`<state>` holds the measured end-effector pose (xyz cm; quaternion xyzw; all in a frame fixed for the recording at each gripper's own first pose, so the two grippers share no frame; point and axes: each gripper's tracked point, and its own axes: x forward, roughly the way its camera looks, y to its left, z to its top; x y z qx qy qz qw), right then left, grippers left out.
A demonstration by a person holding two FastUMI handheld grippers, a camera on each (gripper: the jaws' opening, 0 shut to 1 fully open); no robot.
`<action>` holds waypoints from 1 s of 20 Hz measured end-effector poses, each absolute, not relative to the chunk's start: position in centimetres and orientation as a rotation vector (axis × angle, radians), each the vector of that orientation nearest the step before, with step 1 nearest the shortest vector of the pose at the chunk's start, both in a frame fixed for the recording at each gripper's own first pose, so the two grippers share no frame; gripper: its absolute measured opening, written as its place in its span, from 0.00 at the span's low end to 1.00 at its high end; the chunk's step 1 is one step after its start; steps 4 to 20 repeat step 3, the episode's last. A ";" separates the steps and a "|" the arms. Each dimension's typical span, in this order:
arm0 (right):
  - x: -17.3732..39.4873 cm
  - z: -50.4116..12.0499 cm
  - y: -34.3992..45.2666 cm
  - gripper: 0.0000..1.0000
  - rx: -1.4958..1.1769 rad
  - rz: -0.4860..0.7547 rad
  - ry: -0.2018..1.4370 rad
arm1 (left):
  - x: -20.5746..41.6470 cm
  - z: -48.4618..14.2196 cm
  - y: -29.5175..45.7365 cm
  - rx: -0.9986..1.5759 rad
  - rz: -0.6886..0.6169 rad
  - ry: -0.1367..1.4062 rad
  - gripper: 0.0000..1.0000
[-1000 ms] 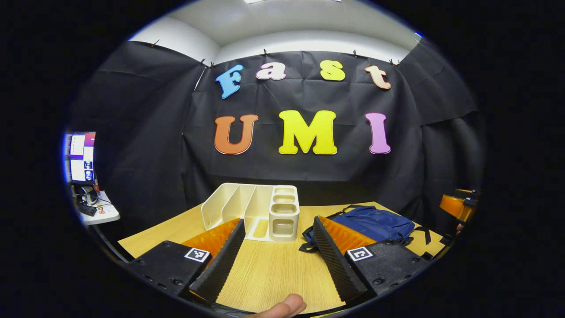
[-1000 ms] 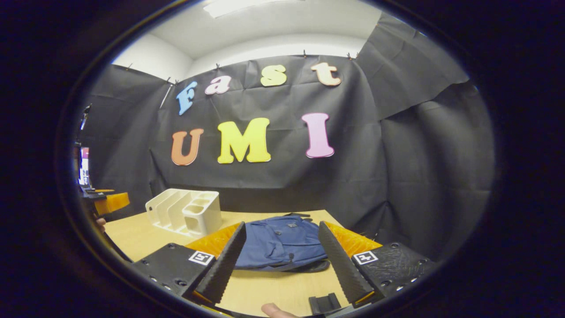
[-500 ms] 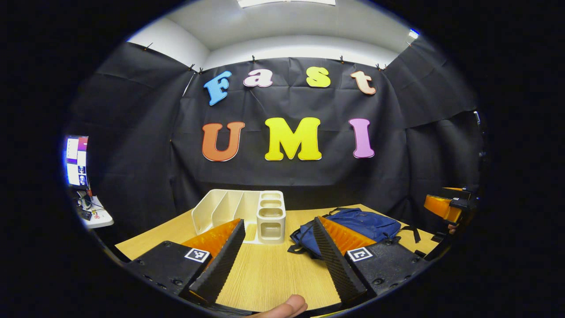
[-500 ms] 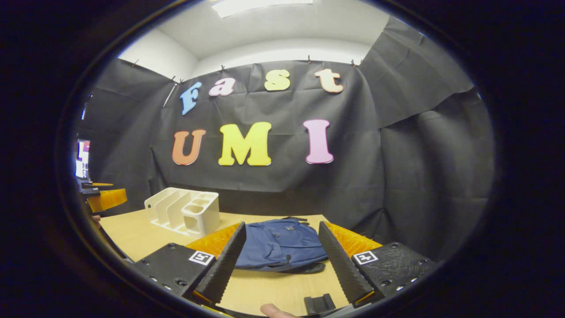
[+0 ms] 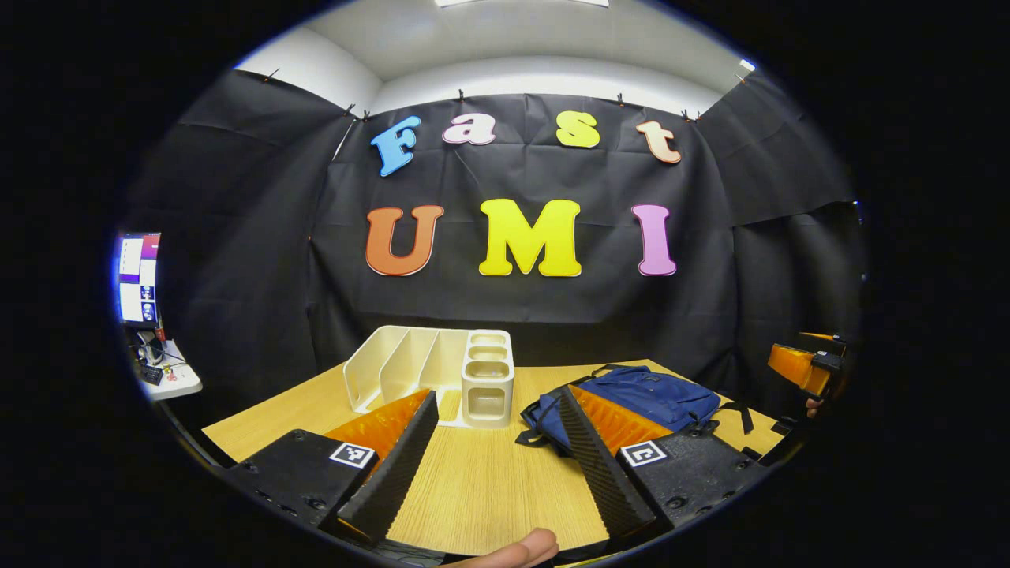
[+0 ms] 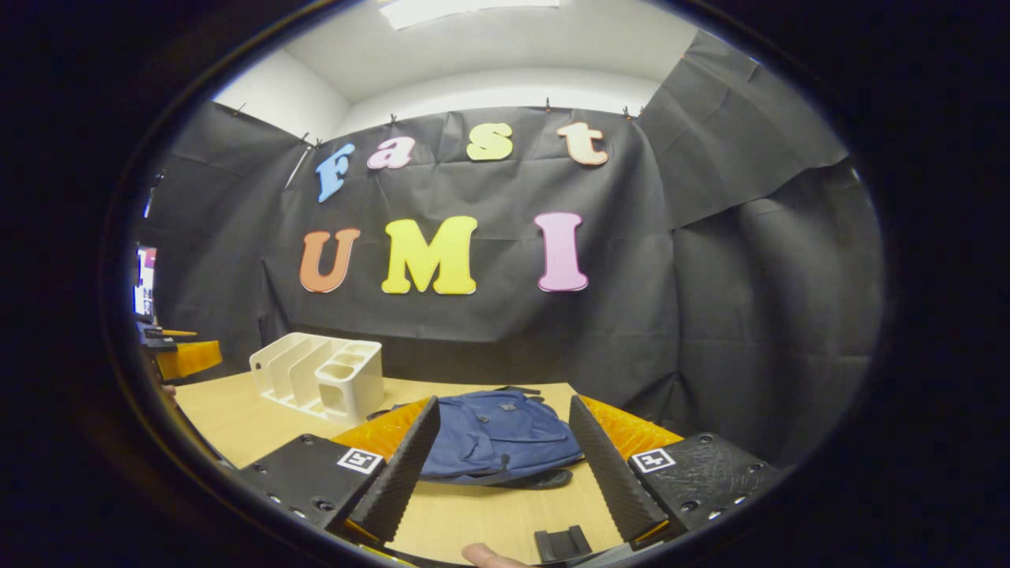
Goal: Open the schoolbag, grab two books from the bookshelf and put them into the schoolbag.
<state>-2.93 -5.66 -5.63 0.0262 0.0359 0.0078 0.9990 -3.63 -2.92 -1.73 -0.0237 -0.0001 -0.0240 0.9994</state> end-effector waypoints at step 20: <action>-2.9 -5.8 -5.6 0.98 0.051 0.021 0.072 | -3.3 -1.7 -2.8 -0.054 -0.047 -0.001 0.97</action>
